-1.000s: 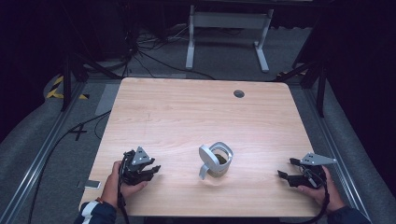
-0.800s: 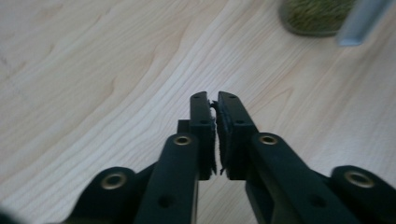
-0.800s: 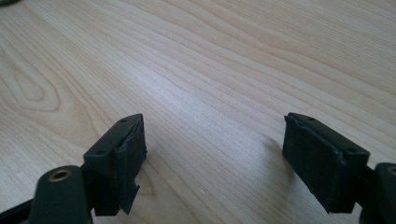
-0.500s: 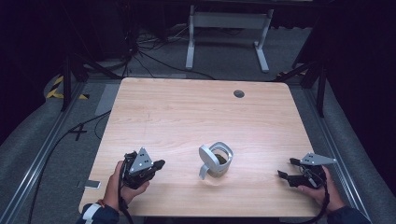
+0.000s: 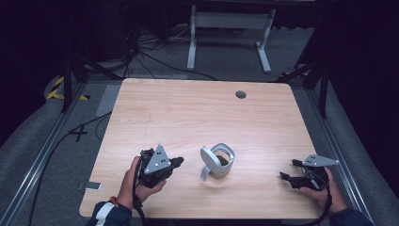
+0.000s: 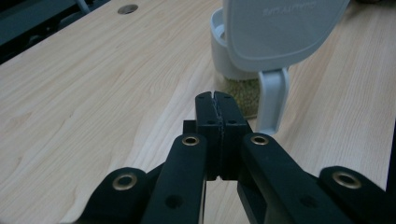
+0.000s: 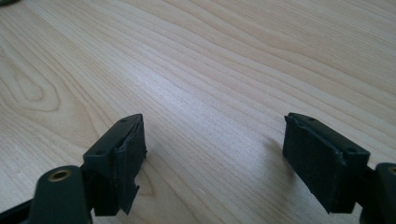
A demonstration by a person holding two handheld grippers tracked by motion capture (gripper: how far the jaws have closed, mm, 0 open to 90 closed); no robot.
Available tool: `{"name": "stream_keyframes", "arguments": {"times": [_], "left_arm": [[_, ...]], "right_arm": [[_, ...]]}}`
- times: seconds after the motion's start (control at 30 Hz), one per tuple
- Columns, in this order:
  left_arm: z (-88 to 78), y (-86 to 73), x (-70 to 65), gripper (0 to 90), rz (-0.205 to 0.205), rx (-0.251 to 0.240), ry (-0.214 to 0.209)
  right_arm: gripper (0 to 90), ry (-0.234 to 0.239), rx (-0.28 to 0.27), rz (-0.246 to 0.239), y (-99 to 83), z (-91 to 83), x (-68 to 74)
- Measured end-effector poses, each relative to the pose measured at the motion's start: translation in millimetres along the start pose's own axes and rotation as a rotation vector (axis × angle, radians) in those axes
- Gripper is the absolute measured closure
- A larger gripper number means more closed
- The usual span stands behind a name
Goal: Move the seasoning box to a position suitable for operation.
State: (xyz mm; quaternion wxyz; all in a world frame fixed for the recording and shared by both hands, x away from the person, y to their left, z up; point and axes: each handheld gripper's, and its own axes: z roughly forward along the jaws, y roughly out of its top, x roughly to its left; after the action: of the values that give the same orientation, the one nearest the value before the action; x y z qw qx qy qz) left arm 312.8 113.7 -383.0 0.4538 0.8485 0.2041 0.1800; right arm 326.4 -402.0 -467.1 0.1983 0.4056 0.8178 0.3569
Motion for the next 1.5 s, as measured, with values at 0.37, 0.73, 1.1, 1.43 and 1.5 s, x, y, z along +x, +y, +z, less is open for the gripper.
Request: {"name": "stream_keyframes", "arguments": {"times": [0.37,0.73,1.1,1.43,1.5], "left_arm": [[9.9,17.5,-5.0,90.0,0.041,-0.028,-0.017],[17.8,23.9,-4.2,90.0,0.051,-0.031,-0.037],[21.8,33.7,-3.8,90.0,0.065,-0.048,-0.060],[27.9,40.5,-4.9,90.0,0.072,-0.055,-0.068],[29.9,42.3,-4.6,90.0,0.070,-0.062,-0.072]], "right_arm": [[21.2,0.000,-0.001,0.000,-0.1,0.1,-0.2],[21.2,0.000,-0.002,0.000,-0.1,0.1,-0.3],[21.1,-0.002,-0.001,0.000,-0.3,-0.1,-0.2],[21.1,-0.002,-0.001,0.000,-0.3,-0.1,-0.2],[21.1,-0.001,-0.001,0.002,-0.3,-0.1,-0.1]]}}
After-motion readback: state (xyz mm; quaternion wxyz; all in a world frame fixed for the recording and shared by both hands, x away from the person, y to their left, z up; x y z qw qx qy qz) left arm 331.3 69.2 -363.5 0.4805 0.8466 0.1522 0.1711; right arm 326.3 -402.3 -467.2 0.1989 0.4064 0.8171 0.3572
